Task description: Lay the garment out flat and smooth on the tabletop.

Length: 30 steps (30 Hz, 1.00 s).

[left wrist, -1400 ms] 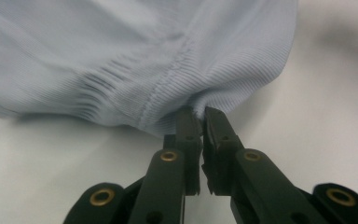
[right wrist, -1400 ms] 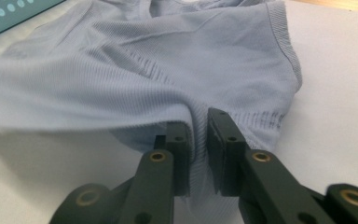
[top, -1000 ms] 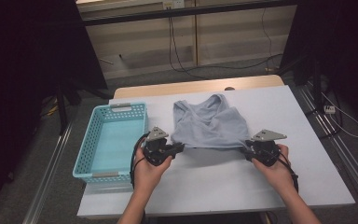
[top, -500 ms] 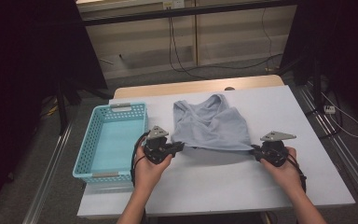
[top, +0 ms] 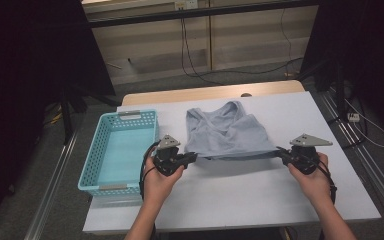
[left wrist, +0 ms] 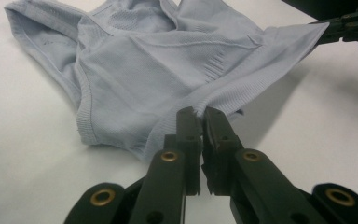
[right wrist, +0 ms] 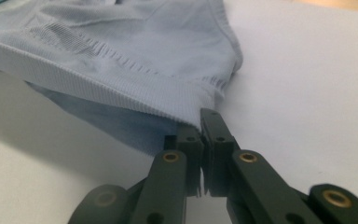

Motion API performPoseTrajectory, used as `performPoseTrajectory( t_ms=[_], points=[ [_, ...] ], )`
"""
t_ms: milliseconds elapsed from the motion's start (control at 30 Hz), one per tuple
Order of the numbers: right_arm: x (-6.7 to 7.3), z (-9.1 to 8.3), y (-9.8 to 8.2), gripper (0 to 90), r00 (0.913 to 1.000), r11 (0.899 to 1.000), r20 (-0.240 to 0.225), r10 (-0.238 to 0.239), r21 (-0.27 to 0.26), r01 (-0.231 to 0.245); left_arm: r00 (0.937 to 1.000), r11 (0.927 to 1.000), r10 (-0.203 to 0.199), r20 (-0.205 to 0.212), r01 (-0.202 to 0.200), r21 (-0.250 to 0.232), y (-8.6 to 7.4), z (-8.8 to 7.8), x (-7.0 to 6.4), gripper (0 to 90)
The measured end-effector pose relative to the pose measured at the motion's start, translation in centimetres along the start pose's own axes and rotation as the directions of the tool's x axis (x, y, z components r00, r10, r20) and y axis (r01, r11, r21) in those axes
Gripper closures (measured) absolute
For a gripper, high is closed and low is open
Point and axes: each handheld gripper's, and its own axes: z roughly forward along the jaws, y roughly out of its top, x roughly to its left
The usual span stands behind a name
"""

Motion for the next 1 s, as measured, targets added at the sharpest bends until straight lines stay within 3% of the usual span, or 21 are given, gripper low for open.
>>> performPoseTrajectory(
  t_ms=[100, 300, 333, 433, 567, 600, 633, 700, 900, 1000],
  points=[
    [0.1, 0.3, -0.2, 85.0, 0.9998, 1.000, -0.011, 0.014, 0.006, -0.014, 1.0000, 0.9999, -0.002, -0.002, 0.002, 0.012, -0.2, 0.2, 0.0, 86.0],
    [0.5, 1.0, -0.5, 69.3, 0.9998, 0.999, -0.017, 0.011, 0.036, -0.011, 1.0000, 0.9999, 0.000, -0.003, 0.000, 0.012, -0.2, 0.2, 0.0, 86.0],
    [0.9, 1.6, -0.8, 62.0, 0.9998, 0.998, -0.020, 0.006, 0.067, -0.005, 1.0000, 0.9999, -0.003, -0.006, 0.003, 0.011, -0.2, 0.1, 0.0, 86.0],
    [1.2, 2.0, -1.0, 56.9, 0.9997, 0.995, -0.024, -0.006, 0.099, 0.008, 0.9999, 1.0000, -0.006, -0.010, 0.006, 0.006, -0.3, 0.1, 0.1, 86.0],
    [1.4, 2.1, -1.2, 70.5, 0.9994, 0.992, -0.020, -0.027, 0.121, 0.029, 0.9999, 0.9999, -0.008, -0.010, 0.008, 0.009, -0.3, 0.0, 0.2, 86.0],
    [1.4, 2.1, -1.2, 70.5, 0.9994, 0.992, -0.020, -0.027, 0.121, 0.029, 0.9999, 0.9999, -0.008, -0.010, 0.008, 0.009, -0.3, 0.0, 0.2, 86.0],
    [1.2, 2.1, -1.2, 82.5, 0.9992, 0.991, -0.022, -0.032, 0.126, 0.035, 0.9999, 0.9999, -0.009, -0.008, 0.009, 0.008, -0.3, 0.0, 0.2, 86.0],
    [1.1, 2.0, -1.2, 87.8, 0.9993, 0.991, -0.031, -0.020, 0.133, 0.024, 0.9999, 0.9999, -0.006, -0.008, 0.006, 0.011, -0.3, 0.0, 0.2, 86.0],
    [0.9, 1.1, -0.3, 88.9, 0.9992, 0.995, -0.019, -0.036, 0.093, 0.037, 0.9998, 0.9999, -0.004, -0.017, 0.004, 0.012, -0.3, -0.1, 0.3, 86.1],
    [0.3, -0.1, 0.5, 88.9, 0.9996, 0.999, -0.006, -0.026, 0.039, 0.026, 0.9999, 0.9999, -0.009, -0.010, 0.009, 0.014, -0.4, -0.2, 0.4, 86.2]
  ],
)
